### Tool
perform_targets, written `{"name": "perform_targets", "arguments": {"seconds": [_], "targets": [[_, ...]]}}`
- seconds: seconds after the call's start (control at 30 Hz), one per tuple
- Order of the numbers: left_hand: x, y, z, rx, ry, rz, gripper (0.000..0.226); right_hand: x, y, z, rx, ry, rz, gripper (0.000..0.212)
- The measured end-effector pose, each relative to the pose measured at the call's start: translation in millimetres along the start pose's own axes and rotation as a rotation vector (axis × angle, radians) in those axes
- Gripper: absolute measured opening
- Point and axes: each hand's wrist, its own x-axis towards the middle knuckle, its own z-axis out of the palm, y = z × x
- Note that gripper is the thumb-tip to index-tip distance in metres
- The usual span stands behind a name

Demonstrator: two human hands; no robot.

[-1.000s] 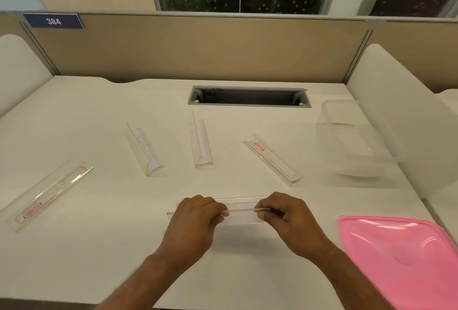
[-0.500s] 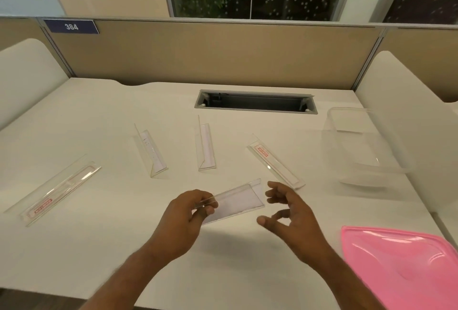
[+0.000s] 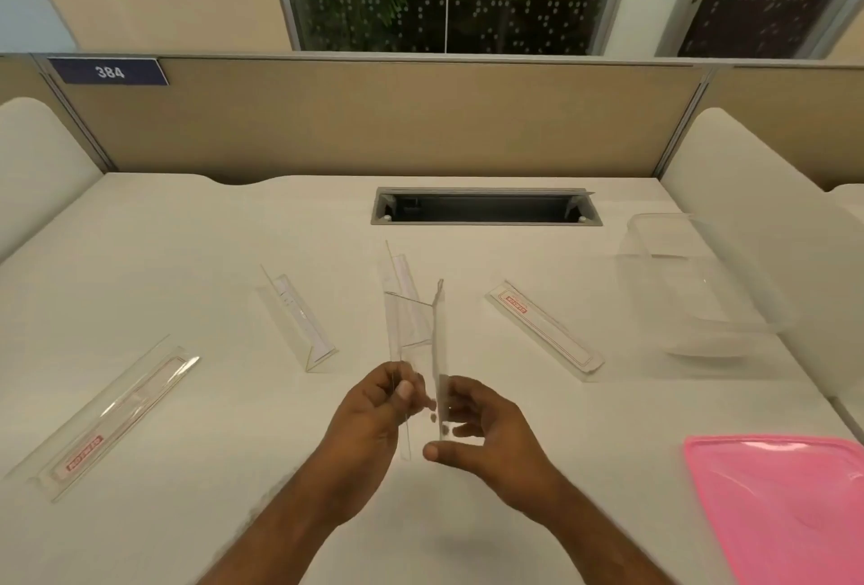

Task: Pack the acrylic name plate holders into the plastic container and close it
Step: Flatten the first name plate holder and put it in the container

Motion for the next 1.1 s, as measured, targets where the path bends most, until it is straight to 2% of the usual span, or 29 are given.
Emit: {"name": "perform_targets", "arguments": {"seconds": [0.1, 0.2, 0.27, 0.33, 0.43, 0.53, 0.73, 0.9, 1.1], "targets": [[2.4, -2.5, -14.3, -0.030, -0.033, -0.021, 0.017, 0.5, -2.5, 6.2, -0.018, 0.046, 0.023, 0.066], [4.6, -5.4, -27.0, 0.066, -0.070, -0.048, 0.023, -1.7, -4.5, 5.9, -0.079, 0.098, 0.036, 0.067], [6.1, -4.2, -34.5, 0.132, -0.092, -0.060, 0.019, -3.7, -6.4, 2.2, -0.146, 0.118, 0.041, 0.062], [7.9, -2.2, -43.0, 0.250, -0.077, -0.033, 0.027, -5.7, -8.5, -3.8, -0.213, 0.137, 0.040, 0.061], [10.7, 5.3, -56.3, 0.470, 0.070, 0.088, 0.052, -6.8, -9.6, -14.7, -0.257, 0.174, 0.062, 0.060], [13.3, 13.4, -67.4, 0.600, 0.164, 0.213, 0.077, -5.1, -11.2, -26.3, -0.333, 0.198, 0.080, 0.068], [18.8, 20.2, -60.4, 1.004, 0.131, 0.458, 0.096, 6.5, -25.8, -57.9, -0.624, 0.132, 0.028, 0.070], [26.0, 23.0, -31.5, 1.246, 0.057, 0.559, 0.089, 14.2, -32.5, -82.3, -0.802, 0.057, -0.033, 0.069], [36.1, 24.5, -4.8, 1.370, 0.058, 0.545, 0.069, 17.9, -32.7, -105.8, -0.848, 0.035, -0.078, 0.069]]}}
